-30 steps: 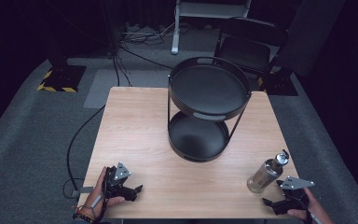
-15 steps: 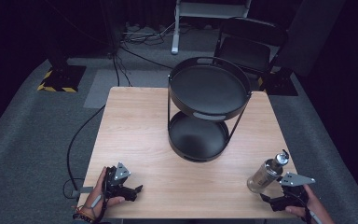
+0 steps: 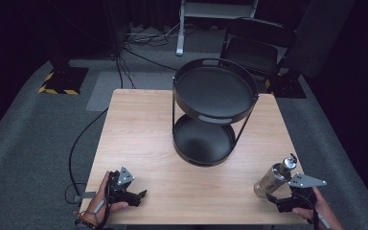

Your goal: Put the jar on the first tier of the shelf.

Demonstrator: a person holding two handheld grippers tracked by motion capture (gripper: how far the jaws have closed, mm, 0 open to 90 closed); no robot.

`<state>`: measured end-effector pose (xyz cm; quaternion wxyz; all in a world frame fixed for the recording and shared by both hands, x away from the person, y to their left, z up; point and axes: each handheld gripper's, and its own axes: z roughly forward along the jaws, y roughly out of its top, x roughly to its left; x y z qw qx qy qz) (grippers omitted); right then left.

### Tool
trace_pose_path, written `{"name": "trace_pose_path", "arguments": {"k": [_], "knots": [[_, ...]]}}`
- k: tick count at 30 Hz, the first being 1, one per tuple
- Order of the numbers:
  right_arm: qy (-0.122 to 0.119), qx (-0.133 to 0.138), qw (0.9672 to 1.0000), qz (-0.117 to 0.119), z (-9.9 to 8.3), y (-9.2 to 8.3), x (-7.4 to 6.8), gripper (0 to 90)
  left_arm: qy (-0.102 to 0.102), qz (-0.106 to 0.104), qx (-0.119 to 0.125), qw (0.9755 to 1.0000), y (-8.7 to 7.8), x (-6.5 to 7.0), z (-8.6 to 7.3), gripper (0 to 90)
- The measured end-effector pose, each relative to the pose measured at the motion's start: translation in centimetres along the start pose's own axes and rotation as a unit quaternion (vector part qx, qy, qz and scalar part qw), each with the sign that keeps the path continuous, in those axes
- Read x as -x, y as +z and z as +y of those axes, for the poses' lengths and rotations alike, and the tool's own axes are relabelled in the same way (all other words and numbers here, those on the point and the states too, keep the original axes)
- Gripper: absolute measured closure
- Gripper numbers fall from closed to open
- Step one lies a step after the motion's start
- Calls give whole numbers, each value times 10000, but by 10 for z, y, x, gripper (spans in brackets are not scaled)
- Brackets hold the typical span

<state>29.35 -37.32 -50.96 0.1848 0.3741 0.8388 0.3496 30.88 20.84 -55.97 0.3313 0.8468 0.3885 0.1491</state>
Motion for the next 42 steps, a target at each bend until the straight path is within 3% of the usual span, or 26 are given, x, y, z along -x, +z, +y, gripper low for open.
{"name": "trace_pose_path", "arguments": {"k": [14,23,28,32,42], "knots": [[158,376,9992,39,14,0,-4,73,-2,3,-1,10000,0,0,0,0],[362,590,9976,89,15,4,-4,207,-2,1,0,10000,0,0,0,0],[427,737,9964,0,18,3,-4,297,-1,2,1,10000,0,0,0,1],[386,745,9965,9,19,3,-6,339,0,-1,0,10000,0,0,0,1],[392,721,9966,-85,22,3,-8,343,-10,1,1,10000,0,0,0,1]]}}
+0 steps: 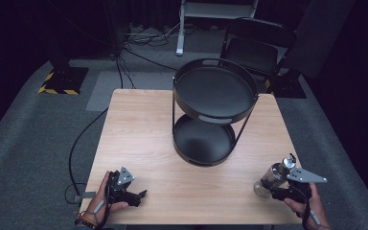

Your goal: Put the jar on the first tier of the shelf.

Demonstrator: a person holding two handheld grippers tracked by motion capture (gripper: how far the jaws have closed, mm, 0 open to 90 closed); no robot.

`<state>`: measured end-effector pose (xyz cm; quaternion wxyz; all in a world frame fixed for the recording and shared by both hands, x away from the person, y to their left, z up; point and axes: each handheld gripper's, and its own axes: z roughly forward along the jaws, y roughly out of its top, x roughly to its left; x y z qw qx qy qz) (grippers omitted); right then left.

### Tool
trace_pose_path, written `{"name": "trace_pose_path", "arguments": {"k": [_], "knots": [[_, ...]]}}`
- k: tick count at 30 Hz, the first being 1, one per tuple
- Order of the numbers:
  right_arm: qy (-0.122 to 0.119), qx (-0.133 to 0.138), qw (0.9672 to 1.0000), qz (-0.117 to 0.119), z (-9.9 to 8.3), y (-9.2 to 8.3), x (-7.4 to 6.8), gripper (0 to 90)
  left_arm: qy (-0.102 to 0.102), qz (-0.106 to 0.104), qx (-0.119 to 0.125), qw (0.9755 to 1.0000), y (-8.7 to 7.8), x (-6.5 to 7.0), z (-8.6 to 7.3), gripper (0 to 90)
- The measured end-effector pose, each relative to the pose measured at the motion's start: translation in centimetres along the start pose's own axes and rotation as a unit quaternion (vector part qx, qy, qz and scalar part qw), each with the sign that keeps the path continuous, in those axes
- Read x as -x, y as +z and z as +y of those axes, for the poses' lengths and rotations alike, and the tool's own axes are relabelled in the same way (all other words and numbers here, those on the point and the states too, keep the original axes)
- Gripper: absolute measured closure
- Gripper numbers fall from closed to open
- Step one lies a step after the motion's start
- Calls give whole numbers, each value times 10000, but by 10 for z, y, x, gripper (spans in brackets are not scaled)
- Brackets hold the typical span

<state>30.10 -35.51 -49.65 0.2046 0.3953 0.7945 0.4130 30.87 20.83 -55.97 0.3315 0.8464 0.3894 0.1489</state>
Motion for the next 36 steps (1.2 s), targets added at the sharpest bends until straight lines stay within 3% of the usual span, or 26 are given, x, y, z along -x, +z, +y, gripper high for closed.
{"name": "trace_pose_path", "arguments": {"k": [20,36], "knots": [[18,81,9996,-273,21,1,-3,344,7,-3,-1,10000,0,0,0,0],[-54,289,9994,-165,53,19,-12,344,4,-3,0,10000,0,0,0,0]]}}
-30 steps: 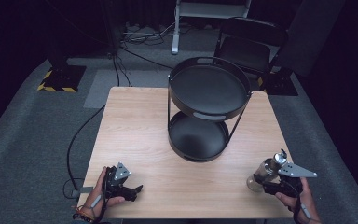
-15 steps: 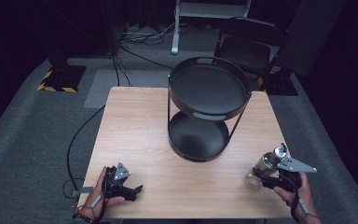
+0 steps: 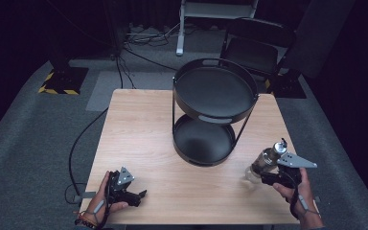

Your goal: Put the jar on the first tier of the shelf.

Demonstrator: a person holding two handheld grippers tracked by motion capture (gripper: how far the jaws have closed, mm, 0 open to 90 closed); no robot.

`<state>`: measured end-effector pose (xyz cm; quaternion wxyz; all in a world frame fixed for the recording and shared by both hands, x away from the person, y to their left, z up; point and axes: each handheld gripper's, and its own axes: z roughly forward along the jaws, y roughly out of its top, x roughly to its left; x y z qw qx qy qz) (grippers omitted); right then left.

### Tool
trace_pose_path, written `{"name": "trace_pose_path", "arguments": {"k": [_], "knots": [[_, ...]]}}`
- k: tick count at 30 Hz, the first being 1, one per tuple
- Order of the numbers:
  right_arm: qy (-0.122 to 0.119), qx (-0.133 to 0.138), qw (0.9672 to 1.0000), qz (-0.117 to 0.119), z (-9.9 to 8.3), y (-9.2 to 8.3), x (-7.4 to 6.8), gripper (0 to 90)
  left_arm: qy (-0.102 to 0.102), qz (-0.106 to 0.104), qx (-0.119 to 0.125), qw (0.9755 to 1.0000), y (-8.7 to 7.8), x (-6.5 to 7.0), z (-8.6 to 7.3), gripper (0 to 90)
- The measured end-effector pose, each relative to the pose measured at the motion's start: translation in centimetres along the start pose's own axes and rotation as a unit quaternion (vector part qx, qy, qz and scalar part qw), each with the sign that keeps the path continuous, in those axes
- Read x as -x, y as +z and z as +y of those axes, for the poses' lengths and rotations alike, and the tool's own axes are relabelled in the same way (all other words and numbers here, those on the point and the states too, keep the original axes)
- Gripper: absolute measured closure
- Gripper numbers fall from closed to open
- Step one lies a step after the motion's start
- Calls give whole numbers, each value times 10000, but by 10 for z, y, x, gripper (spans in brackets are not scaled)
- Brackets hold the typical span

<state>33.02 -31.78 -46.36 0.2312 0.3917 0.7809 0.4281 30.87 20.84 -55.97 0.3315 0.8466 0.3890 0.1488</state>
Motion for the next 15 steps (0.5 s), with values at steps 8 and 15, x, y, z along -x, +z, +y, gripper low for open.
{"name": "trace_pose_path", "arguments": {"k": [8,15], "knots": [[-6,92,9999,60,13,10,-1,344,0,-2,1,10000,0,0,0,0],[23,200,9998,58,23,17,-2,344,0,-5,-1,10000,0,0,0,0]]}}
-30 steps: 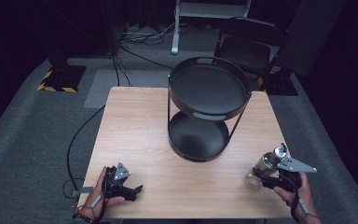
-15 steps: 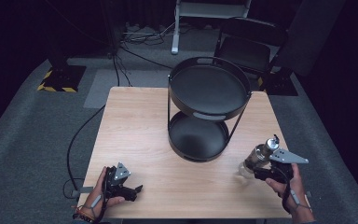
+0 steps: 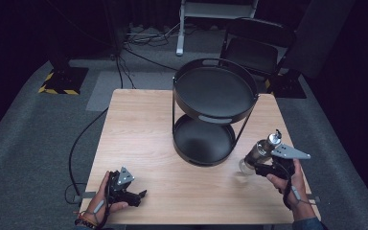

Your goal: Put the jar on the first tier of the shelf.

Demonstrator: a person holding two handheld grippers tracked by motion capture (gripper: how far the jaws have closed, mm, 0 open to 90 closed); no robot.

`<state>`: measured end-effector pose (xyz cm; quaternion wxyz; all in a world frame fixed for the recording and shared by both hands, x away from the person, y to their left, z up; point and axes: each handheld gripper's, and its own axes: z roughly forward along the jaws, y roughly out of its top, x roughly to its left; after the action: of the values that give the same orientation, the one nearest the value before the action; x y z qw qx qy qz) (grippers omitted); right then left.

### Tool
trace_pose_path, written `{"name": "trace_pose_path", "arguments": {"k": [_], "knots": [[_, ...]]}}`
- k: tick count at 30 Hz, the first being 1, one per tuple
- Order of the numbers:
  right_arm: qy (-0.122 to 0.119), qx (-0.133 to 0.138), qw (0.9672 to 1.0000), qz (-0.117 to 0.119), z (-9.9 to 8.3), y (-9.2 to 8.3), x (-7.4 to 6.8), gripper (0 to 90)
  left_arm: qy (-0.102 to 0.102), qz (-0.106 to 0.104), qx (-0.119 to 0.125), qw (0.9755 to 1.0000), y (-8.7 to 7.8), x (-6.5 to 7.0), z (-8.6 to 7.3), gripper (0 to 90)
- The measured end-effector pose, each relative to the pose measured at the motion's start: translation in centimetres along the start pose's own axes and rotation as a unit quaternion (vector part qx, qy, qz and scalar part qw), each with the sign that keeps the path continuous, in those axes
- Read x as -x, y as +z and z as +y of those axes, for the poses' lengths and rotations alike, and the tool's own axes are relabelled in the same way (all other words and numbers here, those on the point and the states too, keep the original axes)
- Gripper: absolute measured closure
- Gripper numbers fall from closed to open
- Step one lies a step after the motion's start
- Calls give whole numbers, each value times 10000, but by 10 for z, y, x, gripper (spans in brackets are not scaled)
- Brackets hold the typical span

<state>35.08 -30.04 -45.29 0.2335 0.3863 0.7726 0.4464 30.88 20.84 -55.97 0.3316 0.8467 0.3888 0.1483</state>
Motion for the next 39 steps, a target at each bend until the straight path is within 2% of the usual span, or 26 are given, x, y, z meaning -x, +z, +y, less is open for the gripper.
{"name": "trace_pose_path", "arguments": {"k": [15,25,39], "knots": [[245,334,9991,-35,22,17,2,345,1,0,1,10000,0,0,0,0],[549,716,9959,-44,30,34,3,345,-1,0,0,10000,0,0,0,0],[737,774,9943,-10,32,63,-4,345,5,-3,2,10000,0,0,0,1]]}}
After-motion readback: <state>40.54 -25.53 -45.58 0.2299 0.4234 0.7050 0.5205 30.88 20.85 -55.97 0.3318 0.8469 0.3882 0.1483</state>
